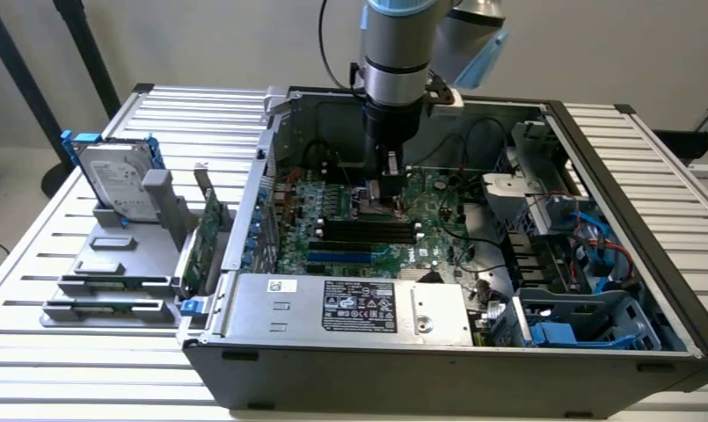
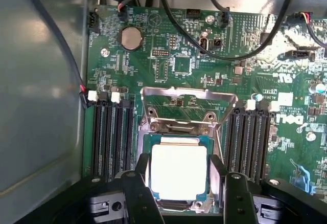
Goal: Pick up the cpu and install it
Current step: 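Place the cpu into insertion slot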
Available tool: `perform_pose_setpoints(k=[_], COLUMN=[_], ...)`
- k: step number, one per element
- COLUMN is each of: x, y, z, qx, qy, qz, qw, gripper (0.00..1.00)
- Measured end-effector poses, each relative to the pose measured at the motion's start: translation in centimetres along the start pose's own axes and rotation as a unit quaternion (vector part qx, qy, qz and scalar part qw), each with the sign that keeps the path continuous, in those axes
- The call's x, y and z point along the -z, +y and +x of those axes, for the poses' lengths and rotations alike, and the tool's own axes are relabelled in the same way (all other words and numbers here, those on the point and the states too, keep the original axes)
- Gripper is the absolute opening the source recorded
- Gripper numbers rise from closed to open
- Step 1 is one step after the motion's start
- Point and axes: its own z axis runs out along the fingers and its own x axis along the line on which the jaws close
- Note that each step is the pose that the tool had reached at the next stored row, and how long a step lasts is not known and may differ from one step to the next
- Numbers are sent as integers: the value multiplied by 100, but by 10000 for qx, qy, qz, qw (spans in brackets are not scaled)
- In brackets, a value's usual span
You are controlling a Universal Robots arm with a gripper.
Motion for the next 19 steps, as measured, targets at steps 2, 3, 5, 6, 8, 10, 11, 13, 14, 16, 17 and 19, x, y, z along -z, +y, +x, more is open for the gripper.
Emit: perform_pose_setpoints(k=[2, 3, 5, 6, 8, 10, 11, 13, 14, 16, 17, 19], x=[-14, -20, -29, -31, -35, -39, -42, -50, -54, -61, -65, -74], y=[-6, -10, -27, -45, -61, -69, -73, -84, -89, -92, -93, -94], z=[-1, -1, -1, -2, -1, -1, -2, -2, -2, -5, -6, -10], qx=[-103, -143, -197, -214, -219, -218, -219, -219, -219, -219, -220, -221], qy=[-5, -6, -9, -11, -10, -9, -6, 7, 15, 29, 37, 48], qz=[-3, -5, -7, -7, -8, -8, -8, -8, -8, -7, -7, -7], qw=[9999, 9999, 9998, 9998, 9998, 9998, 9998, 9998, 9998, 9998, 9998, 9997], gripper=[55, 55, 55, 55, 55, 55, 55, 55, 55, 55, 55, 55])
